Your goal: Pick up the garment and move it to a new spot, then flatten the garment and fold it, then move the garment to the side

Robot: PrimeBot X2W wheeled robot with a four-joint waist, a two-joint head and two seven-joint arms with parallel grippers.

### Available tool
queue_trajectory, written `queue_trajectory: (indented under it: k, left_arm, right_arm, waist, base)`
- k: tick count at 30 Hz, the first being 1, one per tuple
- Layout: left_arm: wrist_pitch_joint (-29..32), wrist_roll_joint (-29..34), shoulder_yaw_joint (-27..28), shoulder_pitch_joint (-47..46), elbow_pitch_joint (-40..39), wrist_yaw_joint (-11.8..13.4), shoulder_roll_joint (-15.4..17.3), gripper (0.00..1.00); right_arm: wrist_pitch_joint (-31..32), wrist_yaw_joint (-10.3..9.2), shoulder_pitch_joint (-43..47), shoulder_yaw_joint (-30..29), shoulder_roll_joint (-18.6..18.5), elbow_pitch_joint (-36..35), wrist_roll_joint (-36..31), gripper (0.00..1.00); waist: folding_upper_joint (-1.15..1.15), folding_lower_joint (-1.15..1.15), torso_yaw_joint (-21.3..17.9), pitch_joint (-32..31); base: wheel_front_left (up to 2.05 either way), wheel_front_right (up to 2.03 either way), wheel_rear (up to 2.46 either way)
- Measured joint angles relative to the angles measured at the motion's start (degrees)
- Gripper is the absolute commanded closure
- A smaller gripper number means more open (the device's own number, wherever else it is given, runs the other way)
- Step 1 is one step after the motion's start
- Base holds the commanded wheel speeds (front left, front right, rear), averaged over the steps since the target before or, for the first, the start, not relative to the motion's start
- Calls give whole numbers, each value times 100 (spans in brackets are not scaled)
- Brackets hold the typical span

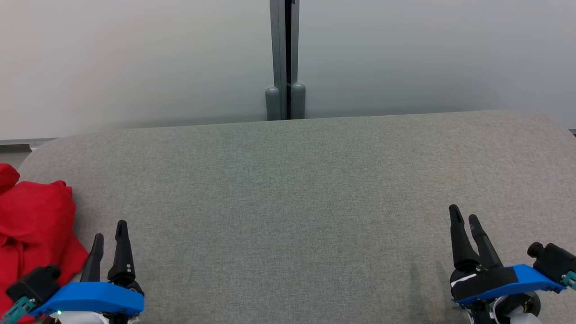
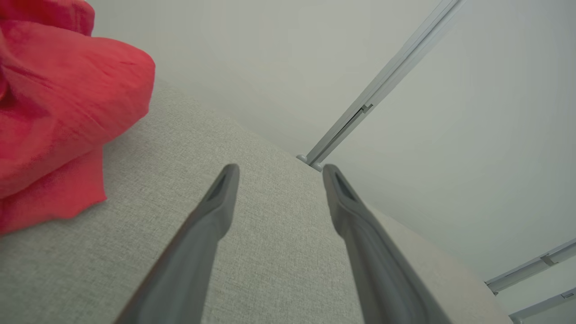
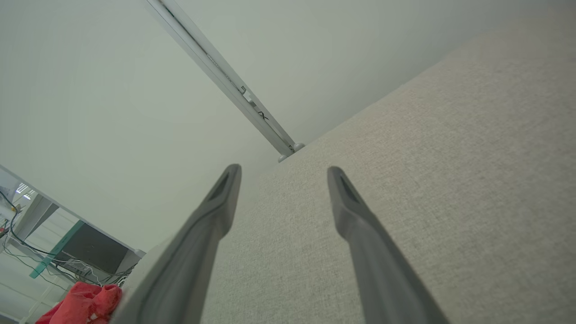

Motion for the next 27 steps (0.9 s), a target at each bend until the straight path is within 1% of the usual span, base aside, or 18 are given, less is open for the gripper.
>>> queue_trajectory:
  k: [13, 27]
  left_arm:
    - [-209, 799, -213, 71, 24, 0, 116, 0]
    - [-409, 1618, -576, 97, 23, -1, 294, 0]
  right_arm:
    - [-208, 0, 40, -20, -8, -30, -998, 0]
    - [-415, 1, 81, -52, -14, -86, -1878, 0]
  waist:
    - [0, 0, -58, -5]
    - [0, 0, -144, -7]
  base:
    - [0, 0, 0]
    - [0, 0, 0]
